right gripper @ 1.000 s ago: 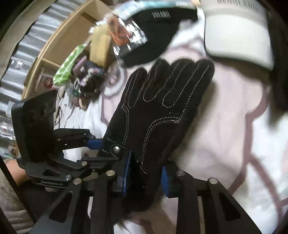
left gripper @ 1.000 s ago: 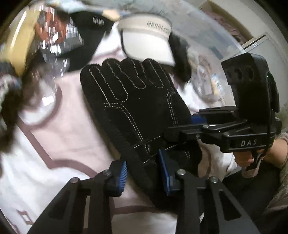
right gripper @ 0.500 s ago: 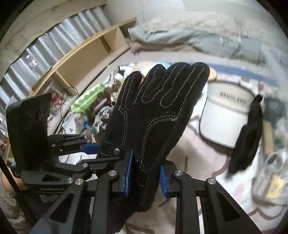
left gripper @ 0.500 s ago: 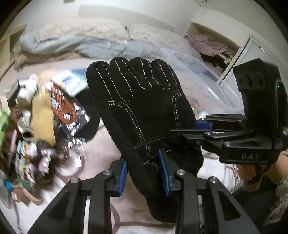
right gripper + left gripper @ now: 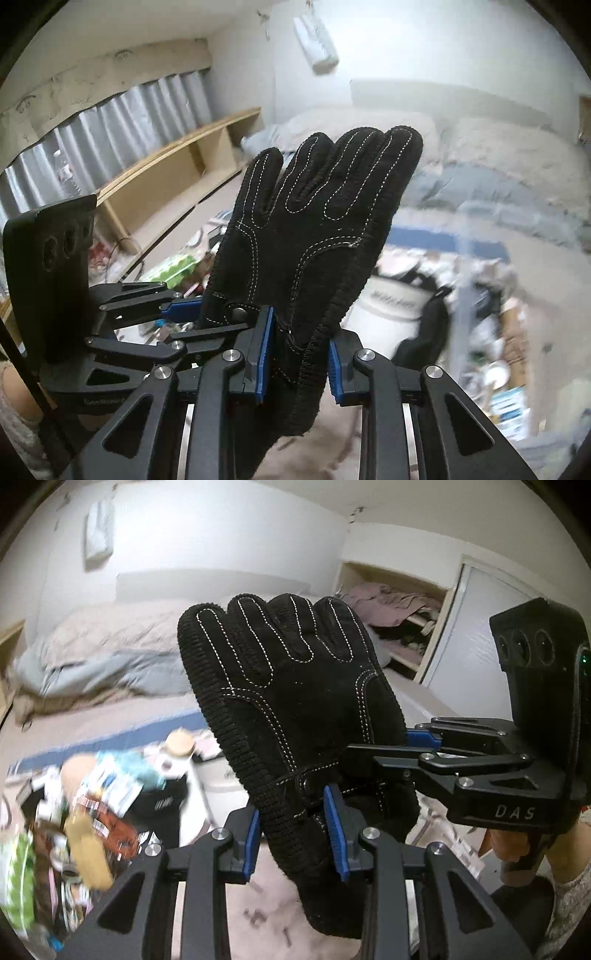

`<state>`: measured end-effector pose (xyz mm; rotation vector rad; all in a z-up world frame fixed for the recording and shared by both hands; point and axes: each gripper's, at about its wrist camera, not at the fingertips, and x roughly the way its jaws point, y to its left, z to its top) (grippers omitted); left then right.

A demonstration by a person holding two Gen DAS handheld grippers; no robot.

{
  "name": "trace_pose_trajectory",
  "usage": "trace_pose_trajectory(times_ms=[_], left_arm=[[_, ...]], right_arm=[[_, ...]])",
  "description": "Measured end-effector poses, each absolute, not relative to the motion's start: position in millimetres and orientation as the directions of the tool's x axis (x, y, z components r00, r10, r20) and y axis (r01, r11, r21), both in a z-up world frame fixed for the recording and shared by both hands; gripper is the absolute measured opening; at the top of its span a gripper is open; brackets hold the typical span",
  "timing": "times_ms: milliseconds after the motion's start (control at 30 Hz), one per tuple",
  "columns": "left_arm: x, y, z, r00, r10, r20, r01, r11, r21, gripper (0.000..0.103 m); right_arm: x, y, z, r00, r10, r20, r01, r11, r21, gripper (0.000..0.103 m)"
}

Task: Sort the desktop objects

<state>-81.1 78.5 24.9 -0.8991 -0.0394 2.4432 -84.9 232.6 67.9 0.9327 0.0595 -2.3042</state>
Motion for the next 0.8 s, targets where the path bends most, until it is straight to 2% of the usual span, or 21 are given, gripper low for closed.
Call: trace_pose_trajectory(times_ms=[333, 567, 800], left_arm=[[-135, 170, 56, -0.624, 0.574, -0.531, -0.560, -0.802, -0.209, 0.032], [-175, 233, 37, -0.580, 0.613, -0.536, -0.596, -0.768, -0.235, 0.032], [-207, 276, -9, -0.511, 0.600, -0.616, -0.597, -0.763, -0.248, 0.032]], right_arm=[[-125, 306, 117, -0.650, -0.428, -0.627, 0.518, -0.854, 0.046, 0.027], [-160, 361, 105, -0.665, -0.353, -0.658, 0.460, -0.888, 0.011, 0.027], [-214, 399, 60, -0.587, -0.344, -0.733, 0.465, -0.884, 0.043, 0.027]])
